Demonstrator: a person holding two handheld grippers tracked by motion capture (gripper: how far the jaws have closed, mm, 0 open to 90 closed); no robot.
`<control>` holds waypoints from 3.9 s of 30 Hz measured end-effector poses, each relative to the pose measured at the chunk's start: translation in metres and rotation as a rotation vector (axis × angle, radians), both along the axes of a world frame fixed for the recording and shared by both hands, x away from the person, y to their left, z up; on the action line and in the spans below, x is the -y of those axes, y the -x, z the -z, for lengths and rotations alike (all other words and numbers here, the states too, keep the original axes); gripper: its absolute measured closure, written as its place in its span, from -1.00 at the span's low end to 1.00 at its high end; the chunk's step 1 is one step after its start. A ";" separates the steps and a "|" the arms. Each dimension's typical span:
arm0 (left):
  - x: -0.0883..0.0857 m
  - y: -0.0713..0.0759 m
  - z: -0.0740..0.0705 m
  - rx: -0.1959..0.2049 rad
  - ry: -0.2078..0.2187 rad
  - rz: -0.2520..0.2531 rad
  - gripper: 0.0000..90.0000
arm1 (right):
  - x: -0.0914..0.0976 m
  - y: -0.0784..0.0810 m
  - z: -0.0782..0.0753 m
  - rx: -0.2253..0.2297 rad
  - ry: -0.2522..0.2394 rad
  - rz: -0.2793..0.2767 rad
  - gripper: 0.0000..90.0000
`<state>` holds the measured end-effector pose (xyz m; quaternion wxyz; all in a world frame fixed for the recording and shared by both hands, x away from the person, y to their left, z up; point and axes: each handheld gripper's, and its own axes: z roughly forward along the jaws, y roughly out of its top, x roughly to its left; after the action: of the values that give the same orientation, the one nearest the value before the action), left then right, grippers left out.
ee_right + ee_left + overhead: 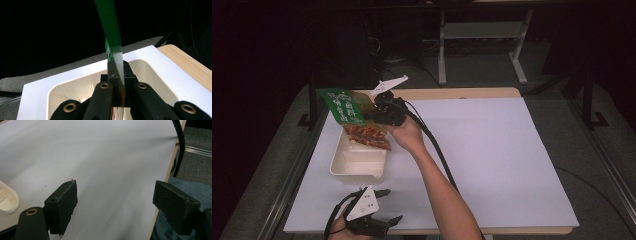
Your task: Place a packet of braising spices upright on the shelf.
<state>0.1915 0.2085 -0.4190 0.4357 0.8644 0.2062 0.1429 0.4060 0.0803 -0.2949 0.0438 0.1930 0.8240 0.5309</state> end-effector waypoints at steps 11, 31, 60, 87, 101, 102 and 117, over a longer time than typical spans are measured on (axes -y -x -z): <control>0.001 0.000 0.001 0.004 0.001 0.003 -0.57 | -0.013 -0.006 0.015 -0.026 -0.008 -0.001 0.99; 0.004 0.000 0.001 0.010 -0.010 0.014 -0.57 | -0.022 -0.015 0.030 -0.078 -0.074 0.065 0.99; 0.004 -0.001 0.001 0.016 -0.012 0.011 -0.57 | -0.009 -0.020 0.057 -0.082 -0.027 0.067 0.89; 0.005 -0.004 0.003 0.005 -0.007 0.004 -0.58 | 0.043 -0.002 0.047 -0.106 -0.015 0.057 0.34; 0.008 -0.006 0.005 0.002 -0.029 0.017 -0.57 | 0.074 0.011 0.045 -0.108 -0.017 0.060 0.26; 0.008 -0.006 0.005 0.001 -0.029 0.017 -0.57 | 0.076 0.012 0.046 -0.110 -0.015 0.061 0.25; 0.007 -0.006 0.004 -0.002 -0.029 0.014 -0.57 | 0.107 0.020 0.051 -0.139 -0.015 0.081 0.21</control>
<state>0.1972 0.2020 -0.4234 0.4236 0.8724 0.1985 0.1418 0.3856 -0.0265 -0.3461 0.0065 0.2628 0.8125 0.5203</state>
